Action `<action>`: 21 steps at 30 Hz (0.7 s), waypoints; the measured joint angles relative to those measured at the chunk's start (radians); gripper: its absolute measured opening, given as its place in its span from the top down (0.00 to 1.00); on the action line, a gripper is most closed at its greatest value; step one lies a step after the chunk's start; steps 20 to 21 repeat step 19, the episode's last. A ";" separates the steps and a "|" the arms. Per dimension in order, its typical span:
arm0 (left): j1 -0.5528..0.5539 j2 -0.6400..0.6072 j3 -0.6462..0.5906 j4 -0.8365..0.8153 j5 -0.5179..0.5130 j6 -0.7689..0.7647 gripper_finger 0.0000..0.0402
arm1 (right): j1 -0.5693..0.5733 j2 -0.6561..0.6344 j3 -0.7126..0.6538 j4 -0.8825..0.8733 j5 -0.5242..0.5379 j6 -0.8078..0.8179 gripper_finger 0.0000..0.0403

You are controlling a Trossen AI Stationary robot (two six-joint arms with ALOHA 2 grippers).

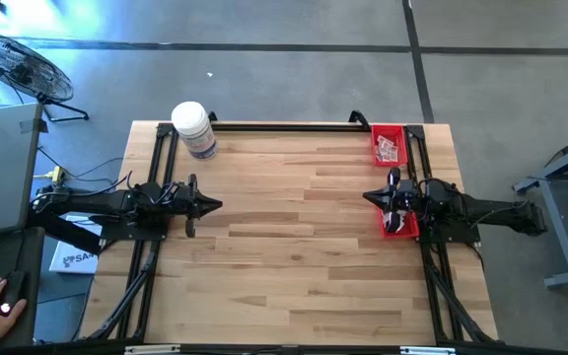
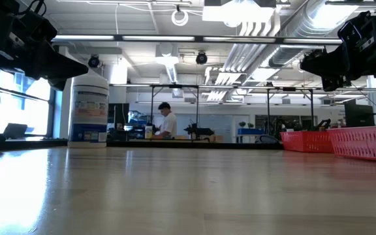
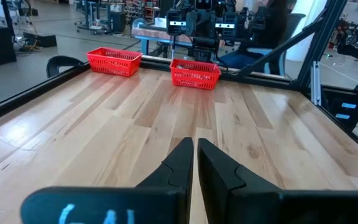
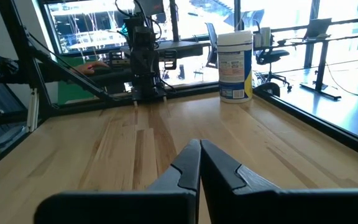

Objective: Pick & Place First Aid Supplies
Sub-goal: Return to Home Position

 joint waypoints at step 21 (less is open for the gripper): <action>0.000 0.000 0.000 0.000 0.000 0.000 0.95 | 0.000 0.000 0.000 0.000 0.000 0.000 0.98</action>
